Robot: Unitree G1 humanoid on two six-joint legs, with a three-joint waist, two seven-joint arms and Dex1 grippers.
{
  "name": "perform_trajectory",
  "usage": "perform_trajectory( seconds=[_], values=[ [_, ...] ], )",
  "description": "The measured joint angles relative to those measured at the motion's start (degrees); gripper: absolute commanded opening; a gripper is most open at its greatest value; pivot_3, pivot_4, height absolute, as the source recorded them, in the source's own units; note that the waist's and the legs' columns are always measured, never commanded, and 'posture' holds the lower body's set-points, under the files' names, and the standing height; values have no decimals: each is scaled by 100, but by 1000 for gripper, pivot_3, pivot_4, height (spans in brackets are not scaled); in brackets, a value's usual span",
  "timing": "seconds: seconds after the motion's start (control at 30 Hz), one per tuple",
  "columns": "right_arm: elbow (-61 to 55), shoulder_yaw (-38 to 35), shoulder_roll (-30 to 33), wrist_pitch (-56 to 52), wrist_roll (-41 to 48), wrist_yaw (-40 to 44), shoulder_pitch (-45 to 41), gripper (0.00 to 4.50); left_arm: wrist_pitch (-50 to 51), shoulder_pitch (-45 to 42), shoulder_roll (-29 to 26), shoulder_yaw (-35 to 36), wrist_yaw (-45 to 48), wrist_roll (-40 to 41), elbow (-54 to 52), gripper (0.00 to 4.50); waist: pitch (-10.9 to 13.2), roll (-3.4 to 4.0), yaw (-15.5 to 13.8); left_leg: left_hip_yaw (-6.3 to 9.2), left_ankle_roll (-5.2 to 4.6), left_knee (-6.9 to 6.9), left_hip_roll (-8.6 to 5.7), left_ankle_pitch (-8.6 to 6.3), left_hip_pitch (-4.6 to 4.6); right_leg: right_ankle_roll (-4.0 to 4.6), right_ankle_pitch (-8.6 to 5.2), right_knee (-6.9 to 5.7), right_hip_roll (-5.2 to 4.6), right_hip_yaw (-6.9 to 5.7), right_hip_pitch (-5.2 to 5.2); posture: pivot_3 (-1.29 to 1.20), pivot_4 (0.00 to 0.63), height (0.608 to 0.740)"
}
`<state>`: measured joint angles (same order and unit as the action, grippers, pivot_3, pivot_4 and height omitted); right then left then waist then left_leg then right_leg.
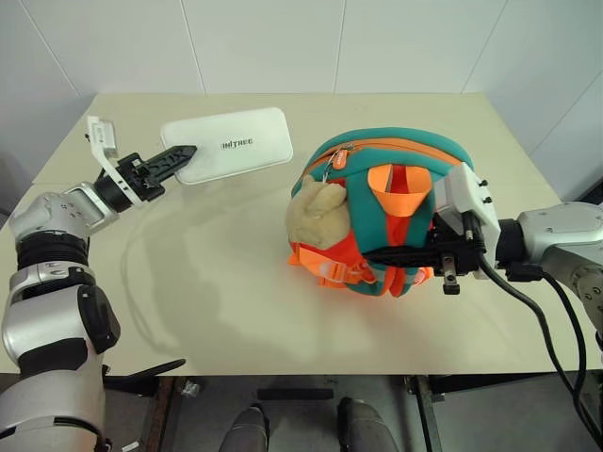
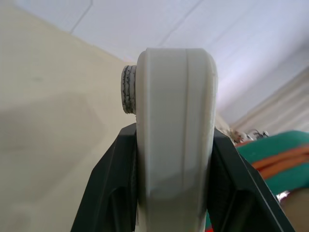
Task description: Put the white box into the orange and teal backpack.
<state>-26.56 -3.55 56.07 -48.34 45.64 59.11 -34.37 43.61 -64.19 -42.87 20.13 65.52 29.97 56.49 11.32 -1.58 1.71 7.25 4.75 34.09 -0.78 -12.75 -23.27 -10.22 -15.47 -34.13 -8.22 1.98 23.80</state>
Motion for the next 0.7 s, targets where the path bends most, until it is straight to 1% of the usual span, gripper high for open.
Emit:
perform_trajectory(
  seconds=[0.07, 0.2, 0.4, 0.7],
  values=[
    [159, -143, 104, 208, -116, 164, 70, 4, -133, 94, -113, 1, 499, 5, -218, 1396, 0, 0, -9, 0, 3, 0, 0, 2, -1, 0, 0, -4, 0, 0, -1, 0, 150, 740],
    [252, -248, 132, 333, -148, 211, 69, 4, -332, 226, -157, -3, 1164, 16, -506, 1396, 0, 0, -14, 1, 1, 1, 0, 1, 0, 1, 0, -4, 0, 0, -1, 0, 150, 740],
    [251, -257, -7, 346, -161, 136, 118, 4, -439, 502, -235, -2, 1977, 201, -1160, 1396, 0, 0, -5, 1, 0, 6, 1, 0, 0, 1, -1, -6, 0, 0, -1, 0, 150, 740],
    [366, -250, -106, 372, -212, 74, 140, 4, -562, 658, -545, -46, 2054, 455, -1656, 1396, 0, 0, -12, 3, -5, 19, 3, -3, 3, 5, -3, -18, 1, 0, -2, 0, 150, 740]
  ],
)
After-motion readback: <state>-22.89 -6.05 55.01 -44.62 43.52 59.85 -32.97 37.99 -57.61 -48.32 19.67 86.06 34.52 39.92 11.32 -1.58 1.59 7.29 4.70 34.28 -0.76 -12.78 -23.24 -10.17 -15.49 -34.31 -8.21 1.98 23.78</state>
